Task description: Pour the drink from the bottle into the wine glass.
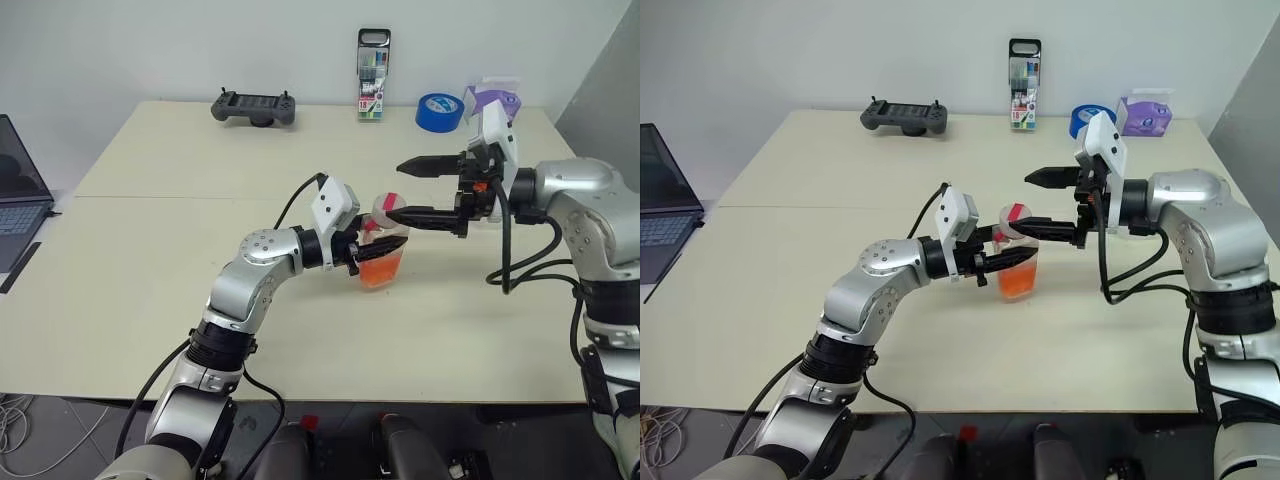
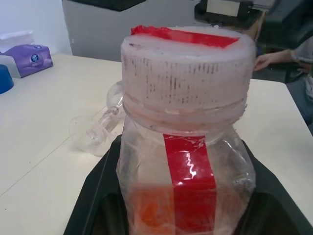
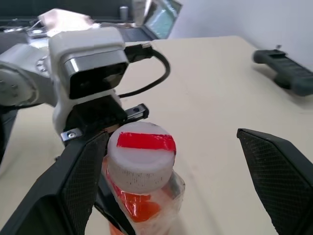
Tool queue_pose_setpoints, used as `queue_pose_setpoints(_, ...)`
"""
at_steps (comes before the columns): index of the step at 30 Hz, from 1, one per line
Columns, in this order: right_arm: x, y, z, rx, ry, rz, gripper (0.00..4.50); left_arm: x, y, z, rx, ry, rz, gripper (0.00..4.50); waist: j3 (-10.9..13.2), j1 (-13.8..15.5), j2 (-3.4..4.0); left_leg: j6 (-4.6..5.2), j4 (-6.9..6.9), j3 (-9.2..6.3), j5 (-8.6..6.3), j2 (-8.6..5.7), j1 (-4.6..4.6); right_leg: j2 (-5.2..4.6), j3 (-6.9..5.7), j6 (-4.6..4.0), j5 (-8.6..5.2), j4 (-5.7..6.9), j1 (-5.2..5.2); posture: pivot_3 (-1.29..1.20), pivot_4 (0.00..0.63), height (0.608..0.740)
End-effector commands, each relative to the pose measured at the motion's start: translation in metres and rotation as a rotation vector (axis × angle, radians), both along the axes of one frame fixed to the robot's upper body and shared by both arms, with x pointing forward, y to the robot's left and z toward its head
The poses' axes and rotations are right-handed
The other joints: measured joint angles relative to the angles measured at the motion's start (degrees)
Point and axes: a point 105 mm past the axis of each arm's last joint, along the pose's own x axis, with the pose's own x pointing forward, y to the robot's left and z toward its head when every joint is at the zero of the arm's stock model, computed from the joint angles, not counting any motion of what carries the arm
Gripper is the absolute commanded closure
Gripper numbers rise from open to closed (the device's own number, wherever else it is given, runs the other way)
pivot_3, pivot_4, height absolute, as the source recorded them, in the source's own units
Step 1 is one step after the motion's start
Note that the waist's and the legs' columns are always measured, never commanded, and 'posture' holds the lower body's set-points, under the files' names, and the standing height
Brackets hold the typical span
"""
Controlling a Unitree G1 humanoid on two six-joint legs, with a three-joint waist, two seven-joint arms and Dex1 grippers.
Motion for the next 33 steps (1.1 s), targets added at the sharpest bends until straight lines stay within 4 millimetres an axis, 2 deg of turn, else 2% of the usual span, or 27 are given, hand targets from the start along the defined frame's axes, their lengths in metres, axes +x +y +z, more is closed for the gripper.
queue_pose_setpoints(1, -0.013, 0.002, 0.010, 0.077, -0.046, -0.103, 0.00, 0.002, -0.001, 0.018, -0.028, -0.090, 0.012, 2.63, 0.0, 0.0, 0.00, 0.00, 0.00, -0.01, 0.00, 0.00, 0.00, 0.00, 0.00, 0.00, 0.00, 0.00, 0.00, 0.00, 0.150, 0.740)
queue_pose_setpoints(6, -0.026, 0.014, 0.008, 0.142, -0.060, -0.261, 0.00, 0.010, 0.001, 0.022, -0.044, -0.106, 0.051, 2.63, 0.0, -0.1, 0.01, -0.02, 0.02, -0.01, 0.01, 0.02, 0.02, 0.05, 0.00, -0.04, 0.02, 0.05, 0.00, 0.00, 0.150, 0.740)
queue_pose_setpoints(8, -0.026, 0.016, 0.002, 0.101, -0.084, -0.359, 0.00, 0.015, 0.002, 0.021, -0.038, -0.108, 0.069, 2.63, 0.0, 0.0, 0.01, -0.03, 0.02, -0.04, 0.02, 0.01, 0.01, 0.05, -0.02, -0.04, 0.02, 0.04, 0.01, 0.00, 0.150, 0.740)
queue_pose_setpoints(15, -0.021, 0.024, -0.011, 0.152, -0.051, -0.643, 0.00, 0.019, -0.005, 0.024, -0.053, -0.118, 0.056, 2.63, 0.0, -0.1, 0.02, -0.06, 0.00, -0.05, 0.04, 0.00, -0.02, 0.06, -0.02, -0.04, 0.02, 0.03, -0.03, 0.00, 0.150, 0.740)
queue_pose_setpoints(18, -0.020, 0.026, -0.015, 0.183, -0.021, -0.691, 0.00, 0.020, -0.007, 0.023, -0.055, -0.117, 0.051, 2.63, 0.0, -0.1, 0.02, -0.06, 0.00, -0.04, 0.04, -0.01, -0.02, 0.06, -0.01, -0.04, 0.02, 0.02, -0.02, 0.00, 0.150, 0.740)
queue_pose_setpoints(25, -0.015, 0.025, -0.009, 0.292, 0.007, -0.822, 0.00, 0.021, -0.007, 0.021, -0.050, -0.117, 0.045, 2.63, 0.0, -0.2, 0.04, -0.04, 0.00, -0.01, 0.03, -0.03, 0.01, 0.12, -0.02, -0.04, 0.02, 0.04, -0.03, 0.00, 0.150, 0.740)
queue_pose_setpoints(30, -0.014, 0.029, -0.005, 0.326, 0.020, -0.852, 0.00, 0.022, -0.007, 0.019, -0.027, -0.126, 0.044, 2.63, 0.0, -0.3, 0.05, -0.04, 0.00, -0.01, 0.04, -0.04, 0.00, 0.12, -0.03, -0.04, 0.02, 0.05, -0.03, 0.00, 0.150, 0.740)
queue_pose_setpoints(33, -0.013, 0.027, -0.008, 0.318, 0.034, -0.880, 0.57, 0.021, -0.008, 0.018, -0.026, -0.124, 0.042, 2.63, 0.0, -0.3, 0.05, -0.04, -0.01, -0.01, 0.03, -0.04, 0.01, 0.13, -0.04, -0.04, 0.02, 0.05, -0.03, 0.00, 0.150, 0.740)
